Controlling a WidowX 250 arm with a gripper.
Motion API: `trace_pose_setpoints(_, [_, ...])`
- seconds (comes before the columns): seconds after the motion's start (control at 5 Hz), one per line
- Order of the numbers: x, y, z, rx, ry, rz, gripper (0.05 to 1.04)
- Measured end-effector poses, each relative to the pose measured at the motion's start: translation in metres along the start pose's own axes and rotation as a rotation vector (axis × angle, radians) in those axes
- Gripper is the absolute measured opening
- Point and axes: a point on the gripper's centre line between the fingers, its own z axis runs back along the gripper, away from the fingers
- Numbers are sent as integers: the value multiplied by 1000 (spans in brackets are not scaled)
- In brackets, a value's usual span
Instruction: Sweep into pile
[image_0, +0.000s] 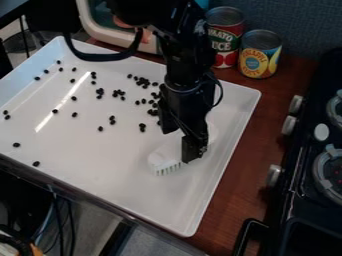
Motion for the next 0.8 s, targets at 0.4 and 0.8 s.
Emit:
trace_pose_setpoints(0.4, [5, 6, -1, 9, -7, 29, 719])
trace_pose_setpoints(0.8, [12, 11, -4, 13, -14, 48, 719])
